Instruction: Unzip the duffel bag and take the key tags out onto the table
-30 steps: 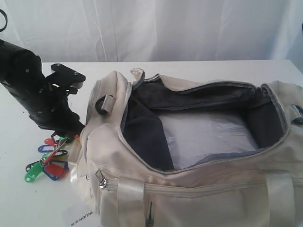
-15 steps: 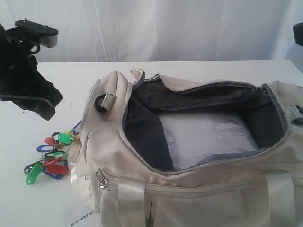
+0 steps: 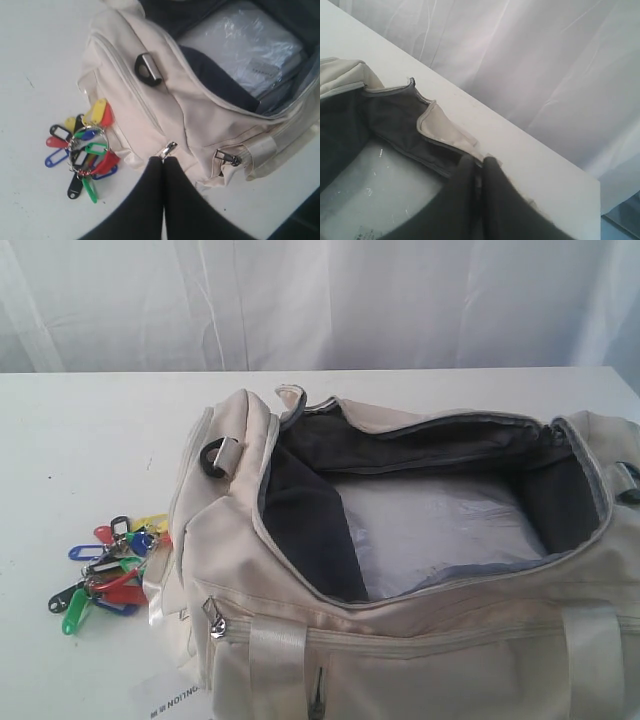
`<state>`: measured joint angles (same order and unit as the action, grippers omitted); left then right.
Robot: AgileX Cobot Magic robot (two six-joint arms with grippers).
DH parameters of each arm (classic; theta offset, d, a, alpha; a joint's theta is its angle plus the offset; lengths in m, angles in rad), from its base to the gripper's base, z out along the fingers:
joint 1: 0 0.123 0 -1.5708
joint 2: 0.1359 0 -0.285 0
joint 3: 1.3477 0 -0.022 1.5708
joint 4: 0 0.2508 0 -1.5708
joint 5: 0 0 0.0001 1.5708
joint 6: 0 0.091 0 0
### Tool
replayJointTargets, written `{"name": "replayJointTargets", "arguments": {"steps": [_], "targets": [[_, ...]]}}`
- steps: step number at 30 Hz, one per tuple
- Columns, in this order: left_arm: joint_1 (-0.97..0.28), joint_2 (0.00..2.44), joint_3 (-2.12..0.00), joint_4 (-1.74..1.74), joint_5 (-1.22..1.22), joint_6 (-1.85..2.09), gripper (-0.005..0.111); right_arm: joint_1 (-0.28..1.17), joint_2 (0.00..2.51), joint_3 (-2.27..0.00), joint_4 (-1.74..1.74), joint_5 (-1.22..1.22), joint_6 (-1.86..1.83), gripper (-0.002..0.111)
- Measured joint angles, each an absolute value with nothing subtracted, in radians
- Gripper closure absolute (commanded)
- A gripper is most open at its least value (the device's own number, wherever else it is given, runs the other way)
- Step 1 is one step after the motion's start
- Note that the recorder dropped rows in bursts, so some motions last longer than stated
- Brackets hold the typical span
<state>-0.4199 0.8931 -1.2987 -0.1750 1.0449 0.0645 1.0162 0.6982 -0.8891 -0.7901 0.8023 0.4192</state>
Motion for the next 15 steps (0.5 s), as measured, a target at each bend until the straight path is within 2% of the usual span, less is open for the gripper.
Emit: {"name": "replayJointTargets", "arguments": {"steps": [5, 15], "targets": [[-0.42, 0.764, -1.3, -0.162, 1.057, 0.078, 0.107, 1.016, 0.695, -0.854, -0.792, 0.751, 0.419, 0.108], [-0.42, 0.718, -1.3, -0.16, 1.065, 0.084, 0.107, 1.016, 0.695, -0.84, -0.755, 0.723, 0.419, 0.108]]}}
